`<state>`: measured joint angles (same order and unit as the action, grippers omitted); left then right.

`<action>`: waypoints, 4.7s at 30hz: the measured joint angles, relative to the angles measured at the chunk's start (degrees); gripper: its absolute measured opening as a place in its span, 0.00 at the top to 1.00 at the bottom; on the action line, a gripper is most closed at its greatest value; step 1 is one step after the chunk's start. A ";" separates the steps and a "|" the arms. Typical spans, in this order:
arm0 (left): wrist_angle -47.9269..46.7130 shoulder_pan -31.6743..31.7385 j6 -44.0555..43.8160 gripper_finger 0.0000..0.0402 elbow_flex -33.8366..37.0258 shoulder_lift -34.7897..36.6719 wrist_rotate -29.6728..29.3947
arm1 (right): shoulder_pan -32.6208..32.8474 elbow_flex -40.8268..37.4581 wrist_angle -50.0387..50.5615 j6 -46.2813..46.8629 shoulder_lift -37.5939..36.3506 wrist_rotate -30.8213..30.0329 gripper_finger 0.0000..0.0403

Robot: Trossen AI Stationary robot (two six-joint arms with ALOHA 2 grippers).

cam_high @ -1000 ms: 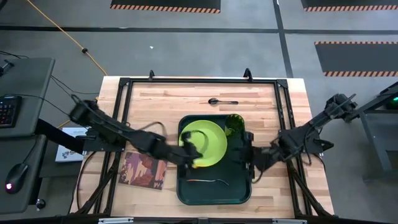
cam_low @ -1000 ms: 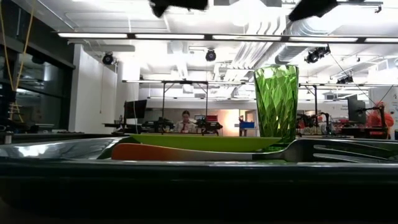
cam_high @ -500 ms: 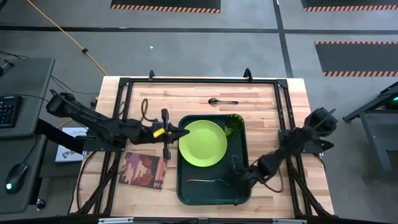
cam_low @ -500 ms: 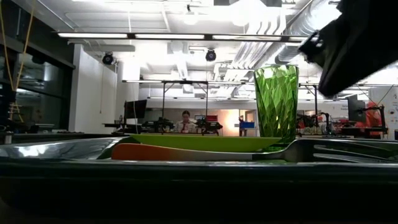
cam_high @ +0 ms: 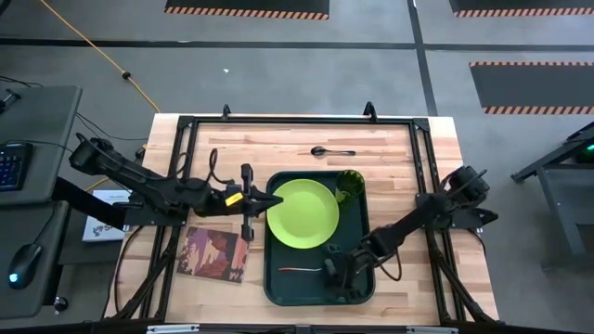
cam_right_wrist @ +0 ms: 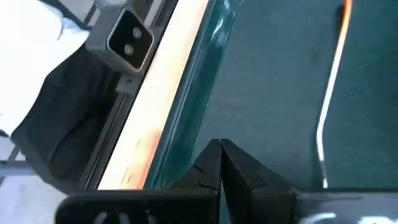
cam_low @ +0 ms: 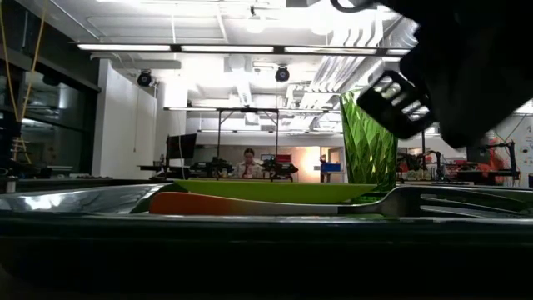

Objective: Pick and place plate/cup/fork/spoon on tray
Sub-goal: Put the orange fork on the black serving tray to the right of the green plate, then put the black spoon on the black serving tray in between the green plate and orange fork

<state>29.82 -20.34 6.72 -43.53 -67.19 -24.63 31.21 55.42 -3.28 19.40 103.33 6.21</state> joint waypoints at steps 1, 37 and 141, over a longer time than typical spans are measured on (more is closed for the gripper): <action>-0.31 0.00 0.06 1.00 0.03 -0.08 -0.11 | -0.09 0.00 -0.14 -0.05 0.42 0.09 1.00; -1.70 0.07 1.38 1.00 0.04 -0.09 -0.24 | -6.50 -0.02 7.88 -3.87 0.59 -4.61 1.00; -6.05 2.75 -2.19 1.00 0.09 -0.11 -1.70 | -74.65 -27.74 -15.05 -22.83 -8.35 -1.41 0.81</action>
<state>23.77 -17.58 4.54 -43.44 -67.31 -26.33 -43.44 27.67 -18.33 -3.42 94.98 4.81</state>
